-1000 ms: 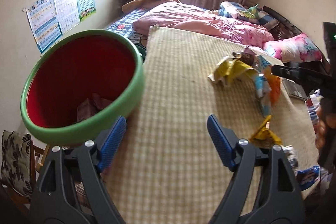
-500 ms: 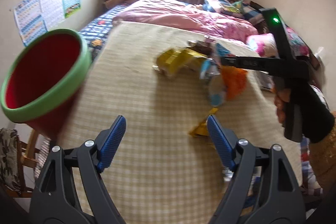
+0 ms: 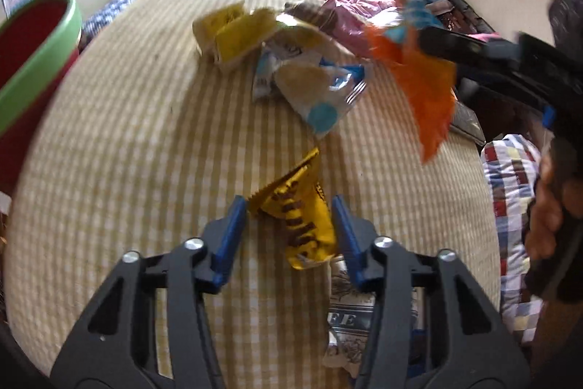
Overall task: Collect trash
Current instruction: 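Grasp the gold wrapper with the left tool while the right tool grasps the orange chip bag, then carry the gold wrapper and orange chip bag with both tools into the bucket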
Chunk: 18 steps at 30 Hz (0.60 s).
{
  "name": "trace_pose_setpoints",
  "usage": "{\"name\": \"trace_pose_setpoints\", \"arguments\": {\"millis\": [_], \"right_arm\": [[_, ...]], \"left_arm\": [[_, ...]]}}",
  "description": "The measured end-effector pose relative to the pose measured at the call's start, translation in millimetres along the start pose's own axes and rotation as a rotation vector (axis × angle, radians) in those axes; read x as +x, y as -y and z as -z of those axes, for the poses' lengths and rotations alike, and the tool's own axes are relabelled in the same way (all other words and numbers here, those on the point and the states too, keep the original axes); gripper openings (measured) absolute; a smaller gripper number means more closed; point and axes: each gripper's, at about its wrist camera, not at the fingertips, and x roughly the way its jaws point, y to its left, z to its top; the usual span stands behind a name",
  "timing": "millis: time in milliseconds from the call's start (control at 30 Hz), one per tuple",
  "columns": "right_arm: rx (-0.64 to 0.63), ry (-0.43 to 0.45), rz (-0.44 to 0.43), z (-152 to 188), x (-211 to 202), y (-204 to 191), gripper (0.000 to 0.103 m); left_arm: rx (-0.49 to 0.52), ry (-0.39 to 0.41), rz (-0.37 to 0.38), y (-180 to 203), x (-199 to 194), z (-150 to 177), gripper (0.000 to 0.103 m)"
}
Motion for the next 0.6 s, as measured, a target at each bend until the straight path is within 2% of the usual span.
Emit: {"name": "trace_pose_setpoints", "arguments": {"millis": [133,200,500,600], "right_arm": [[0.018,-0.007,-0.006,7,-6,-1,0.038],[0.010,-0.022,-0.014,12,-4,-6,0.038],[-0.033,-0.115,-0.035,28,32,-30,0.043],[-0.034,-0.122,-0.017,30,38,-31,0.056]], "left_arm": [[0.003,0.007,-0.009,-2,-6,1,0.026],[0.032,0.017,-0.040,-5,-15,3,0.023],[-0.062,0.081,-0.158,-52,-40,10,0.025],[-0.081,0.093,-0.160,-56,-41,12,0.033]]}}
